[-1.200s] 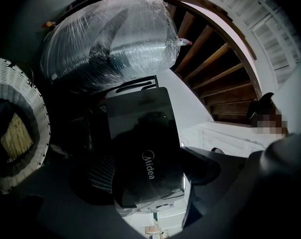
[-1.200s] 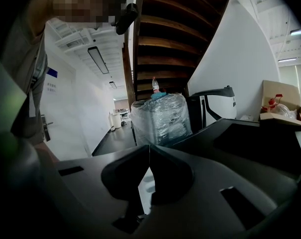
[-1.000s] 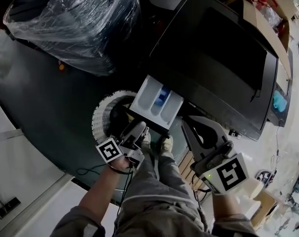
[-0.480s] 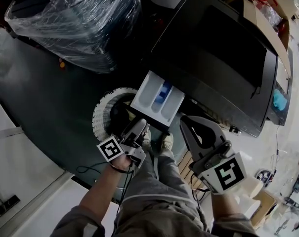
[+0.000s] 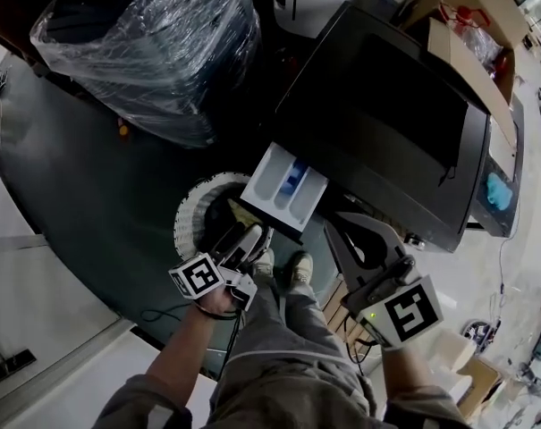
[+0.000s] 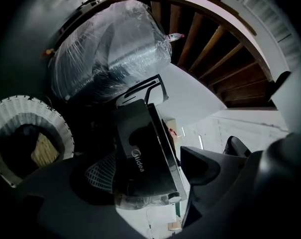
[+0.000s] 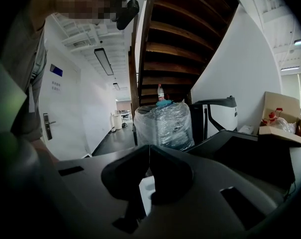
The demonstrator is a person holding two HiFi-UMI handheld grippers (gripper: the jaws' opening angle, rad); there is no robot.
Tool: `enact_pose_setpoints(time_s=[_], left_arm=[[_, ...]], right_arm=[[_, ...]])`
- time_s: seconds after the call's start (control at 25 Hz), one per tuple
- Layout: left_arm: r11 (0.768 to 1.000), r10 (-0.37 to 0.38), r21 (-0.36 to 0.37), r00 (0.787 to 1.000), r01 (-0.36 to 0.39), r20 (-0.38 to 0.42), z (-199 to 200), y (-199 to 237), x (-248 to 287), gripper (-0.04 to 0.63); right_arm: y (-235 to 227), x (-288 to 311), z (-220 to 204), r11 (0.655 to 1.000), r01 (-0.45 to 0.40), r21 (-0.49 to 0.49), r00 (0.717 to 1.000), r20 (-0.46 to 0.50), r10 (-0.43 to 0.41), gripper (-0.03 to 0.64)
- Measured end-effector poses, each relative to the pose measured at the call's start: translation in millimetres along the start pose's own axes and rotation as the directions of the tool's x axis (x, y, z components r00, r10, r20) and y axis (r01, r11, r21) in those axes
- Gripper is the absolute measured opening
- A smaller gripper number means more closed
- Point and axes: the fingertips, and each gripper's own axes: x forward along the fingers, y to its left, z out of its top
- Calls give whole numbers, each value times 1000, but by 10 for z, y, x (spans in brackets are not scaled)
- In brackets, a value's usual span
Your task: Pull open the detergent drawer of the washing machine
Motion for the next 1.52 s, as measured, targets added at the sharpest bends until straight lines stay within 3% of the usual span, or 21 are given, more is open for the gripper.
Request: enact_pose_setpoints(time_s=[0.12,0.16,0.24,0.32,0.44,0.56,0.68,0.92,1.04,1.24,1.52], left_arm=[[999,23,49,1000,-23,7,85,-143,-70,420],[996,47,79,999,-47,4,104,-180,-98,391],[986,92,137,996,-93,10,160,-290,-156,270],[976,104,188,994,-108,32,242,-460,-209,252],[952,97,283,993,-111,63,364,-738,-283,193],[912,90,393,993,-114,80,484,-1052,-346,131],[847,85,520,994,-111,72,590,-1405,-385,102],[677,28,732,996,-82,85,805,-2140,-405,66],[602,-30,796,994,-70,110,897,-2532,-417,63],[454,-101,888,986,-75,135,976,-3131,-449,32],[290,-175,950,969,-117,173,1117,-3912,-639,25]], right_arm=[[-2,-77,131,1000,3,-10,1000,13,-3,31],[-1,-107,164,1000,3,-16,1000,14,-3,31],[0,-175,206,999,-6,-49,1000,2,6,31],[10,-230,283,997,-13,-79,1000,2,14,31],[33,-304,455,995,-15,-100,999,28,18,31],[53,-392,625,993,-14,-117,998,52,20,31],[77,-481,800,991,-9,-133,997,75,20,31],[119,-650,1116,992,14,-127,991,132,3,31],[92,-777,1200,987,18,-157,990,138,4,31],[21,-991,1379,986,42,-162,983,182,-12,31],[22,-1234,1789,976,123,-178,953,295,-66,31]])
